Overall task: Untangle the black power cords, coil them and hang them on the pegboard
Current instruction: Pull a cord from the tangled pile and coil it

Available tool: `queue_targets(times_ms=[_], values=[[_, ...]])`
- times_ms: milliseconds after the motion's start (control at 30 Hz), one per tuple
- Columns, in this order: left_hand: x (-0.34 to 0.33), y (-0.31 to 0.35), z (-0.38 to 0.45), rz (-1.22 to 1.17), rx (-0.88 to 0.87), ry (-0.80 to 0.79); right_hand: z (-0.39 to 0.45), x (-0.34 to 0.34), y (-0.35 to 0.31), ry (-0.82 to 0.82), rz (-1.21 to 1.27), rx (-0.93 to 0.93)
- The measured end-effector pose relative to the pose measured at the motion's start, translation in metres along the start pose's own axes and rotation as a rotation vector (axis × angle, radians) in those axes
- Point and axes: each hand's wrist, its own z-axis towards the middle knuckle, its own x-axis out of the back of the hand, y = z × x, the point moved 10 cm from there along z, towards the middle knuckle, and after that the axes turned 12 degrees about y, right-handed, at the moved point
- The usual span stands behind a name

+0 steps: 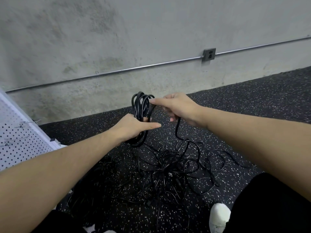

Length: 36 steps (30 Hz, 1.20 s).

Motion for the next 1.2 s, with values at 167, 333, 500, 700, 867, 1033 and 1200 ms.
queue_targets(times_ms=[167, 333, 500, 700, 867, 1033, 1200], values=[[0.004, -0.016, 0.006, 0.005, 0.090, 0.075, 0.001, -0.004, -0.009, -0.043, 0.176, 0.035], [-0.009, 0.000, -0.004, 0.014, 0.004, -0.014, 0.002, 0.015, -0.017, 0.194, 0.060, 0.173], [-0.025, 0.023, -0.016, -0.075, -0.112, -0.139, 0.004, 0.026, -0.019, 0.312, 0.020, 0.239], [-0.037, 0.038, -0.032, -0.210, -0.166, -0.234, 0.003, 0.012, 0.006, 0.252, 0.400, -0.067], [-0.036, 0.038, -0.031, -0.197, -0.160, -0.172, -0.002, -0.006, 0.017, 0.147, 0.422, -0.296], [-0.041, 0.035, -0.032, -0.203, -0.094, -0.169, 0.008, 0.005, 0.018, 0.344, 0.503, -0.300], [-0.060, 0.036, -0.038, -0.372, 0.017, -0.323, 0.002, 0.008, 0.020, 0.333, 0.581, -0.345]])
